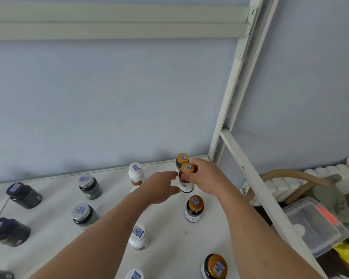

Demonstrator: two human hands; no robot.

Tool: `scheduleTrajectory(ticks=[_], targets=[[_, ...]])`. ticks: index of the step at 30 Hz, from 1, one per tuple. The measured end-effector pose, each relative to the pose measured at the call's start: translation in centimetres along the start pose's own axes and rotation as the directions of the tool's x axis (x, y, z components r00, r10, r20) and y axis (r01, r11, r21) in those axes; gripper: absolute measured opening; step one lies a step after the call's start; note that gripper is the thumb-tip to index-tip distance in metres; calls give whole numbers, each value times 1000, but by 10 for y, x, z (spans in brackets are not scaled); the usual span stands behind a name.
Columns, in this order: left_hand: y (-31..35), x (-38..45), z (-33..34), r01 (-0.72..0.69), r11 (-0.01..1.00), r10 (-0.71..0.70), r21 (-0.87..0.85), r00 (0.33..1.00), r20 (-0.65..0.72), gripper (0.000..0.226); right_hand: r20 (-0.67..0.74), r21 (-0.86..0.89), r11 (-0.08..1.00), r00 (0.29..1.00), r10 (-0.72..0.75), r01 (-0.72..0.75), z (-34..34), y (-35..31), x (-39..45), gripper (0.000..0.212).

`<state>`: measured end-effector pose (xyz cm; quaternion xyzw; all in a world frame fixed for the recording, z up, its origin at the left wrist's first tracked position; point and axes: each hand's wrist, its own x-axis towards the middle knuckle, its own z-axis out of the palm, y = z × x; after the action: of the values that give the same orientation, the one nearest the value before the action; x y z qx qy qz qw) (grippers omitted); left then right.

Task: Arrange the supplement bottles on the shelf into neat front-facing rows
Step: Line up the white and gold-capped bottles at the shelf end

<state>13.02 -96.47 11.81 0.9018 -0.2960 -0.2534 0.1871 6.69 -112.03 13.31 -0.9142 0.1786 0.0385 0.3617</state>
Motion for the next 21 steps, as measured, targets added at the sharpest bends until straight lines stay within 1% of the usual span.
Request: scheduleTrajectory(ticks=[3, 7, 12, 15, 16, 18, 20, 21], targets=[[1, 8, 1, 1, 995, 0, 100, 1000, -15, 59, 22, 15, 1000, 1000, 16, -16, 6, 8, 5, 38], [0, 14, 6, 5, 995, -3, 105, 1000, -17, 59, 50, 49, 999, 999, 18, -21, 13, 20, 7, 44], [-3, 22, 7, -7, 993, 7, 118, 1000, 3, 60, 72, 36, 999, 997, 34, -36, 21, 28, 9, 50], [-3, 26, 4, -12, 993, 12, 115, 1000, 4, 61, 102, 64, 995, 993, 66, -72, 19, 33, 13, 62], [-4, 27, 2, -19, 994, 19, 111, 1000, 1, 61, 90, 94, 991, 993, 83, -91, 16, 33, 15, 68], [-5, 30, -2, -26, 995, 28, 96, 1000, -13, 60, 16, 125, 988, 995, 95, -96, 9, 32, 23, 73], [-7, 34, -7, -21, 997, 23, 76, 999, -36, 59, -43, 94, 993, 996, 82, -78, 2, 27, 35, 71], [-9, 36, -8, -14, 998, 17, 66, 999, -47, 59, -42, 78, 995, 997, 72, -68, 0, 25, 42, 70]])
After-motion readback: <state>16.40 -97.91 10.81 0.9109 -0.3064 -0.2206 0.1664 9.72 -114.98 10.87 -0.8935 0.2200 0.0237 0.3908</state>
